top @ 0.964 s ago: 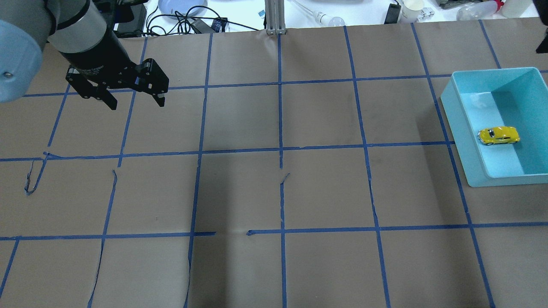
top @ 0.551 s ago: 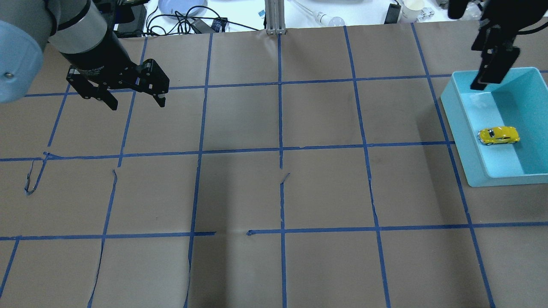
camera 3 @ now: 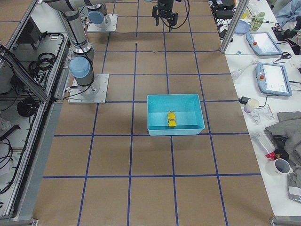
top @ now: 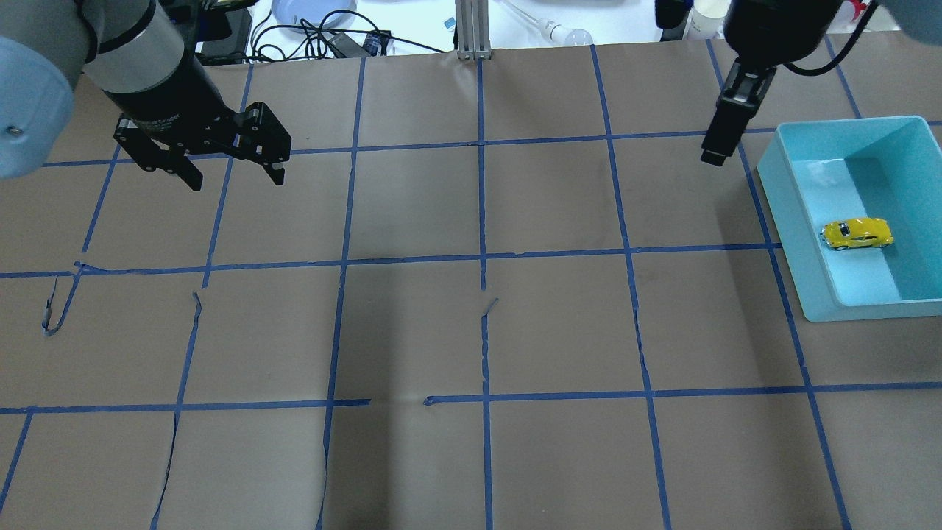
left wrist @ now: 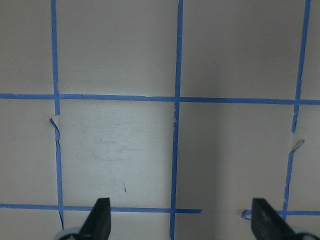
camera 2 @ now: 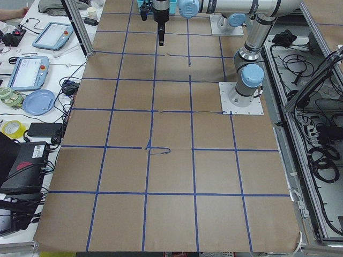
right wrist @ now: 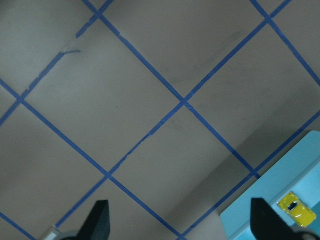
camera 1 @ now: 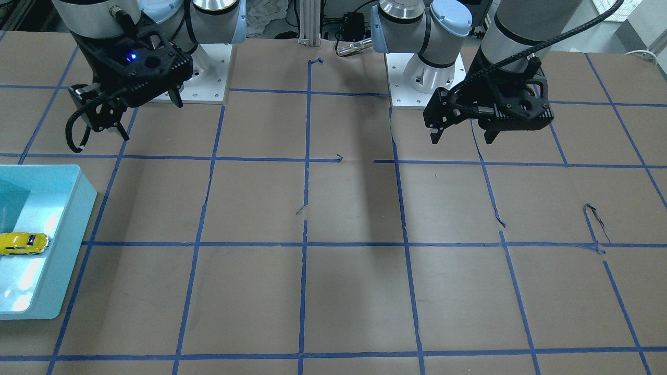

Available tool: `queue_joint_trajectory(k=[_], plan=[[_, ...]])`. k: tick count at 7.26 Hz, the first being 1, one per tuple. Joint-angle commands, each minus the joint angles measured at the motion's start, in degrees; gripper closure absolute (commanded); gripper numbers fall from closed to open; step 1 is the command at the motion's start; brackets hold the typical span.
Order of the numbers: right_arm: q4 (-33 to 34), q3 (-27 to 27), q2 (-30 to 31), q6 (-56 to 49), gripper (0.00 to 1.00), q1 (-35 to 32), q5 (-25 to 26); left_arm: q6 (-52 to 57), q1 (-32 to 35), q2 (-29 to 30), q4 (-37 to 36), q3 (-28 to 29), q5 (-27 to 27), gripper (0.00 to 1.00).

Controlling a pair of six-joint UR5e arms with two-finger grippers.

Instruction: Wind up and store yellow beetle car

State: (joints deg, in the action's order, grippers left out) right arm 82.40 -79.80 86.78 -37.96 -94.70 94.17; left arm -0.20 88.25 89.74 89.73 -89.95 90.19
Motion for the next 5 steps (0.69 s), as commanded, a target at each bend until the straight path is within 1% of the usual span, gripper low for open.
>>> queue_joint_trajectory(k=[1,3,4,5], plan=[[0.3,0.35,-0.21,15.85,0.0,-0.75,-1.79,0.03,-0.1,-0.18,0.0,0.03,-0.1,0.0],[0.13,0.52,-0.03,33.92,0.0,-0.66,-1.97,0.03,-0.28,-0.27,0.09,0.03,-0.1,0.0],[0.21,0.52,-0.03,35.13,0.0,-0.66,-1.97,0.03,-0.28,-0.18,0.0,0.03,-0.01,0.0],[3.35,0.44,0.06,38.63,0.0,-0.66,-1.71,0.03,-0.28,-0.27,0.0,0.03,0.08,0.0]])
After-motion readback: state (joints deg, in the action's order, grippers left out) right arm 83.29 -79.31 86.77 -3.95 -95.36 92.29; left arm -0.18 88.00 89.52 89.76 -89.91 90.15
